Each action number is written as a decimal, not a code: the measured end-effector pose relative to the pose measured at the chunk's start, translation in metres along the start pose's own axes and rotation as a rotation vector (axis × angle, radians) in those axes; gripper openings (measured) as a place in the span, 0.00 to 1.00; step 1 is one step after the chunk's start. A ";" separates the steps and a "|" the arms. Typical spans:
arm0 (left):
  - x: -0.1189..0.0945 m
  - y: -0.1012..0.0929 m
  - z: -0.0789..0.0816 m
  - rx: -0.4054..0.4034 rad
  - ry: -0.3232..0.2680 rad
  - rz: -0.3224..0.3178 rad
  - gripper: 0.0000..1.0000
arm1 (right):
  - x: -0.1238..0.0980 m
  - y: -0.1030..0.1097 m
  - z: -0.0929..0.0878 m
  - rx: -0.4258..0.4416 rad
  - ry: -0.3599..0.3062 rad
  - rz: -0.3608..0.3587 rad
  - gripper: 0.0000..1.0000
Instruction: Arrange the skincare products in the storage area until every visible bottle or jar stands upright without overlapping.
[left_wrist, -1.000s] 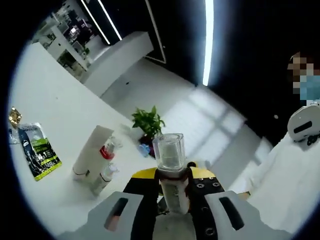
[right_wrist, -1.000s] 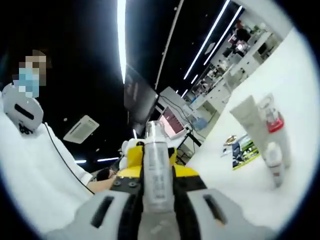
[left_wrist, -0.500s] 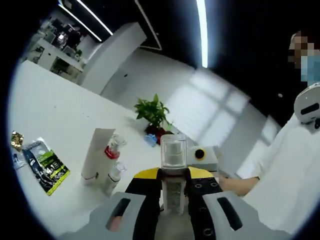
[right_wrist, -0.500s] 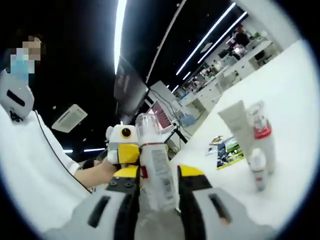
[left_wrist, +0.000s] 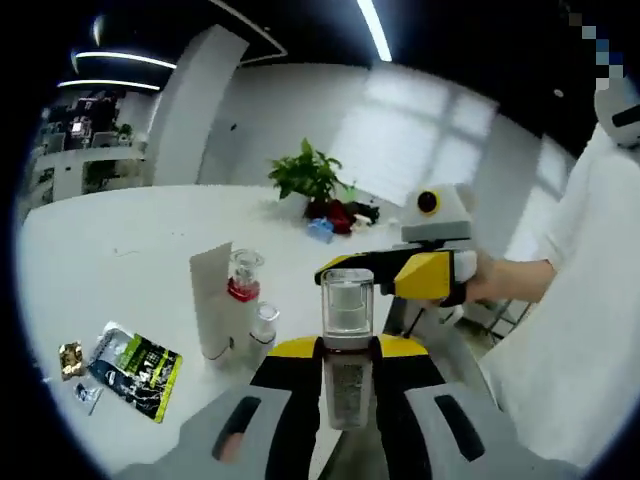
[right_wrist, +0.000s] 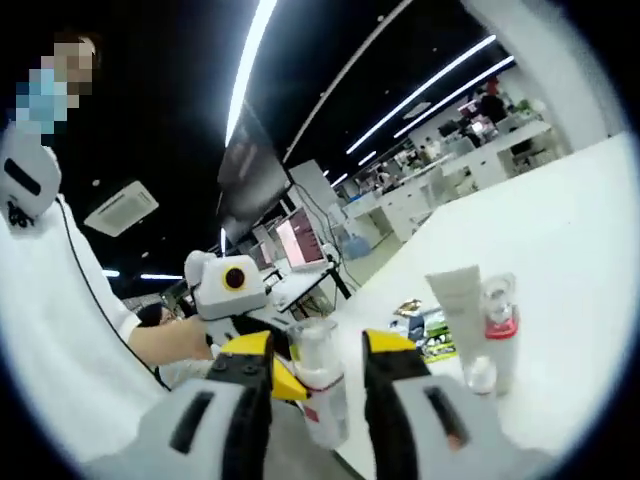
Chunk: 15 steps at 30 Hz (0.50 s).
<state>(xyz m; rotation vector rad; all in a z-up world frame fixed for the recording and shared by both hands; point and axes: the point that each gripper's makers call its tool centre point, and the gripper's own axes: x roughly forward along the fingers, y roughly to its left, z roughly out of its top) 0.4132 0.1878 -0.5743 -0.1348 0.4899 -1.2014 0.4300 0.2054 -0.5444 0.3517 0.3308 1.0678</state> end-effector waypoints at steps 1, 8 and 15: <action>0.001 0.000 0.000 0.003 0.001 0.001 0.16 | 0.004 0.001 -0.005 -0.010 0.017 -0.002 0.34; 0.000 0.003 -0.007 0.024 0.038 0.006 0.16 | 0.006 -0.006 -0.014 -0.023 0.028 -0.061 0.23; 0.001 0.006 -0.009 0.072 0.063 0.022 0.17 | 0.006 -0.009 -0.015 -0.081 0.022 -0.098 0.21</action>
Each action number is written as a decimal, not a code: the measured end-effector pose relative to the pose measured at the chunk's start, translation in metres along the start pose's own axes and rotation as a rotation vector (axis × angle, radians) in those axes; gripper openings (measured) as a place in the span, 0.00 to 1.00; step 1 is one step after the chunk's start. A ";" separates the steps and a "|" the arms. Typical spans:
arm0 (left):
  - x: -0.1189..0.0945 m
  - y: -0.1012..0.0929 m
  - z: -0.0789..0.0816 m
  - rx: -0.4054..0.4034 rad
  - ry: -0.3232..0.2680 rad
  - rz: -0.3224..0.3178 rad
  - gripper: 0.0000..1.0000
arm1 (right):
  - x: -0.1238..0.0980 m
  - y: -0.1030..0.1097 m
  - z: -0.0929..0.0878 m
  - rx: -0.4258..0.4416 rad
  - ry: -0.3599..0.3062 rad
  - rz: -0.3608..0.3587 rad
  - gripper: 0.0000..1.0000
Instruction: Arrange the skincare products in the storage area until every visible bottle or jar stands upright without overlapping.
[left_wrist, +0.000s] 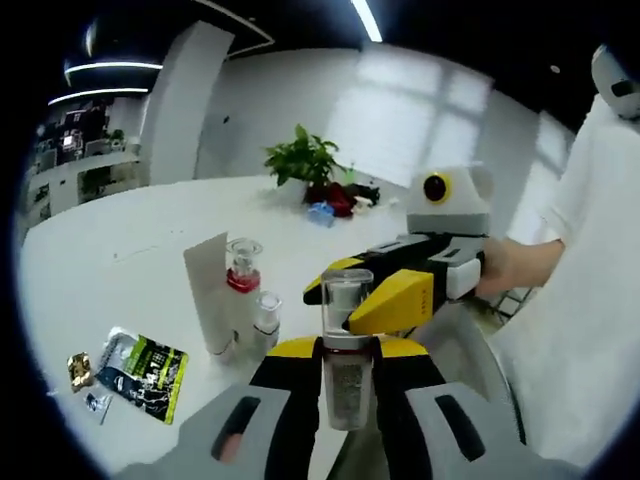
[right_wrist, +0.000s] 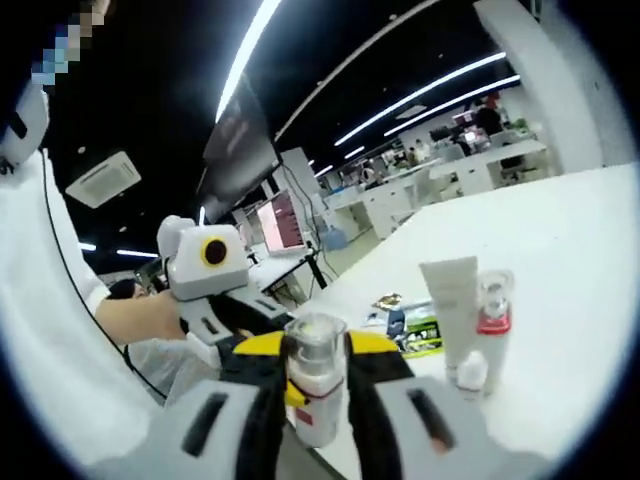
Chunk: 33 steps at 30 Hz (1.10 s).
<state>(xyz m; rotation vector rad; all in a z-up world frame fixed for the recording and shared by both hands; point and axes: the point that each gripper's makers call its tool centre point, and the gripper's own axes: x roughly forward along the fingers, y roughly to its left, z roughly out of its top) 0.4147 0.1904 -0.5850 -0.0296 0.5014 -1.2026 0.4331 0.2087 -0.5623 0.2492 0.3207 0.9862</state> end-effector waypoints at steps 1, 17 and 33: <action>0.001 0.000 0.000 0.008 0.003 0.004 0.17 | 0.000 0.000 0.000 -0.015 0.002 -0.007 0.21; 0.008 0.006 -0.032 0.120 0.136 0.039 0.17 | 0.002 0.005 -0.004 -0.239 0.076 -0.061 0.21; 0.027 0.029 -0.067 0.229 0.237 0.030 0.16 | 0.008 -0.018 -0.045 -0.296 0.200 -0.130 0.22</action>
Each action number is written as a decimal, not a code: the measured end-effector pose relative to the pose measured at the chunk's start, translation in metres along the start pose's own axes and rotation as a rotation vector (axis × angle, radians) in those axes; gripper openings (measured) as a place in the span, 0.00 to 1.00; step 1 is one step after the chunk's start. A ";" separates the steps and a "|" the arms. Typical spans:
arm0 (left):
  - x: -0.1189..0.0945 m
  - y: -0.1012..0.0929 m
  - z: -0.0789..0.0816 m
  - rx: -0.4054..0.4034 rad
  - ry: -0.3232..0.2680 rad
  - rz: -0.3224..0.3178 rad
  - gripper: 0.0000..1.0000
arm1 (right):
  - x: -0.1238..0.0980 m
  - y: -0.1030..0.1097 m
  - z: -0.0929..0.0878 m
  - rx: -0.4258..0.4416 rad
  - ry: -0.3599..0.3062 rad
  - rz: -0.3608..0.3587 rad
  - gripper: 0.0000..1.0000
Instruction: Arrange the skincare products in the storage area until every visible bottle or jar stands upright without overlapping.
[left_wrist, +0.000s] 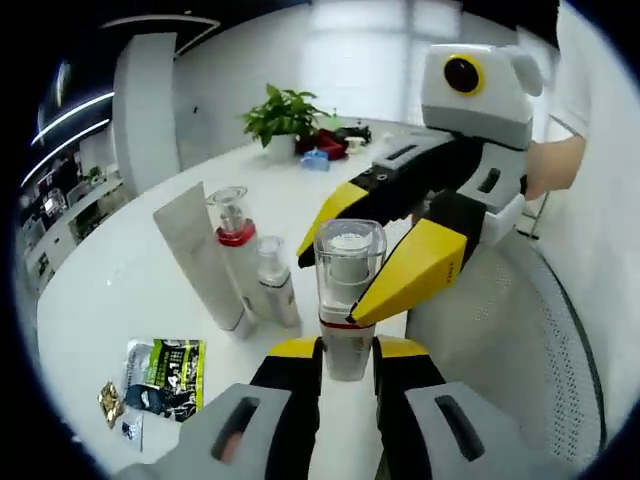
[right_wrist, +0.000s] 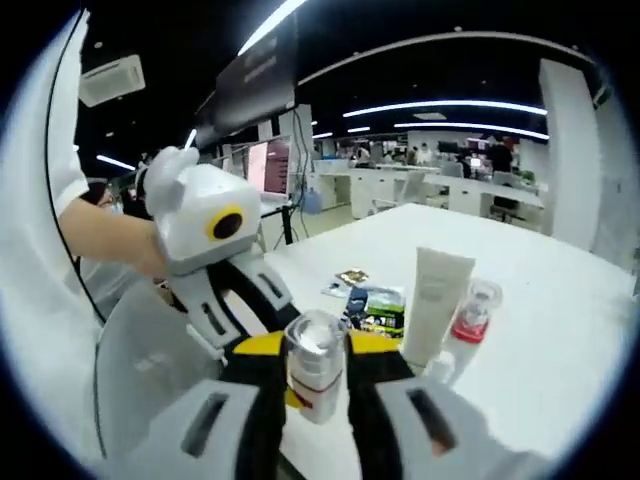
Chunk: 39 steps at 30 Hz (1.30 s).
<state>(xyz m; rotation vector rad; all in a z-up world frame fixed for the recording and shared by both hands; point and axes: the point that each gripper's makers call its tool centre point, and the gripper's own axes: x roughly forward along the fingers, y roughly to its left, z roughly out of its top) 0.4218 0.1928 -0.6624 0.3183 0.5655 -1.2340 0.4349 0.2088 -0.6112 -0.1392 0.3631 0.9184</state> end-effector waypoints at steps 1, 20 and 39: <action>0.001 0.000 -0.001 0.000 0.002 -0.002 0.16 | 0.001 0.000 -0.001 0.001 0.003 -0.001 0.22; 0.031 0.017 -0.031 0.072 0.076 -0.023 0.16 | 0.022 -0.014 -0.039 -0.013 0.130 -0.052 0.22; 0.045 0.020 -0.040 0.096 0.078 -0.060 0.16 | 0.027 -0.021 -0.056 -0.022 0.174 -0.086 0.22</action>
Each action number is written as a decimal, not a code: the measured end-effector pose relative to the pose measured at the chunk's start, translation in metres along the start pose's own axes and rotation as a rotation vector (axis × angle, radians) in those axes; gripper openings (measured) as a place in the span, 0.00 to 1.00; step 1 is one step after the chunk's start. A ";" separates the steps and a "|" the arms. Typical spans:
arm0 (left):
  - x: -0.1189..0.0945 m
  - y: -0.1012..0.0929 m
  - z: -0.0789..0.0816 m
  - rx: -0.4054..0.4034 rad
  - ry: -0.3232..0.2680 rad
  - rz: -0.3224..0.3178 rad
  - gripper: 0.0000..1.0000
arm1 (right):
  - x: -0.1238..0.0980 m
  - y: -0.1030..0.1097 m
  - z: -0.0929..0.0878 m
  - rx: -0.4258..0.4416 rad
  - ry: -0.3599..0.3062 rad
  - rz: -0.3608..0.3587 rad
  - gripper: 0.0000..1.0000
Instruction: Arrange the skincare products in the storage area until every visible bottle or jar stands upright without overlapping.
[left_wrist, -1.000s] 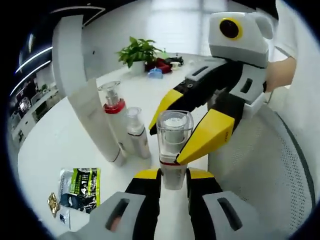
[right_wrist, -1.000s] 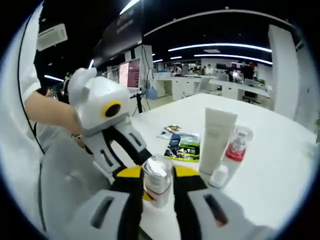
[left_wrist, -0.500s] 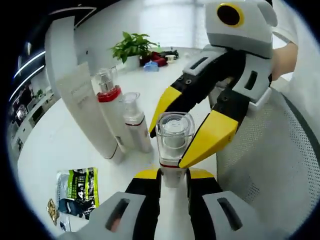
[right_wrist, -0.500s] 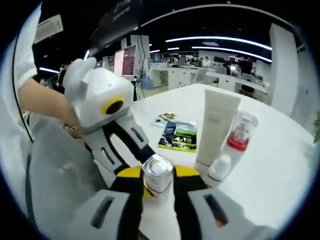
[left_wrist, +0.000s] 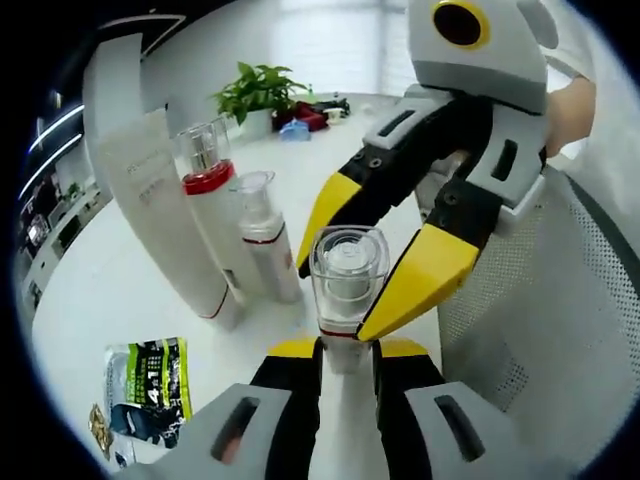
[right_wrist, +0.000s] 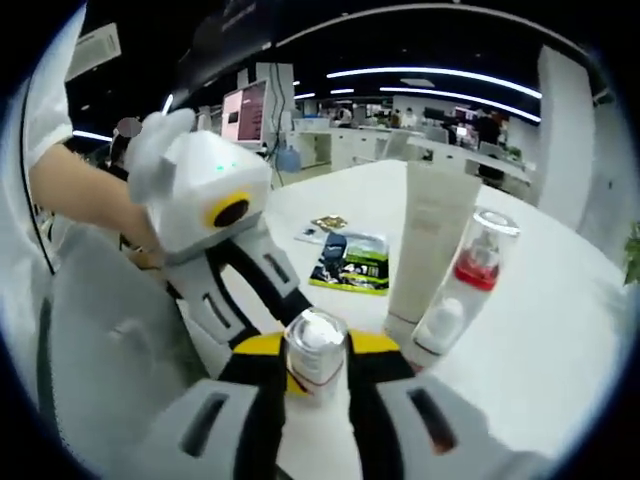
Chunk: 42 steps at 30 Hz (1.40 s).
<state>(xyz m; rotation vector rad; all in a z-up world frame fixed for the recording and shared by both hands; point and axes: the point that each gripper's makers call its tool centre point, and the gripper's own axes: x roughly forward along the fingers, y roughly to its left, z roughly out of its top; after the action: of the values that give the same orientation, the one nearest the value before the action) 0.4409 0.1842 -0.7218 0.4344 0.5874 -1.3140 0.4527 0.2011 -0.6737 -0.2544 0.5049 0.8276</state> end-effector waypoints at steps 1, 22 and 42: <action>0.000 0.000 0.000 0.001 0.000 -0.001 0.16 | 0.000 -0.001 -0.001 -0.005 0.005 -0.004 0.22; 0.012 0.025 0.009 0.036 0.004 -0.037 0.16 | -0.029 -0.038 -0.028 0.160 0.029 -0.131 0.56; 0.022 0.056 0.020 0.027 -0.024 -0.046 0.16 | -0.038 -0.058 -0.041 0.216 0.054 -0.184 0.62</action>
<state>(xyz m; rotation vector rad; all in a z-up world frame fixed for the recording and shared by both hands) 0.5020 0.1665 -0.7214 0.4283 0.5633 -1.3707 0.4615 0.1220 -0.6878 -0.1220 0.6071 0.5829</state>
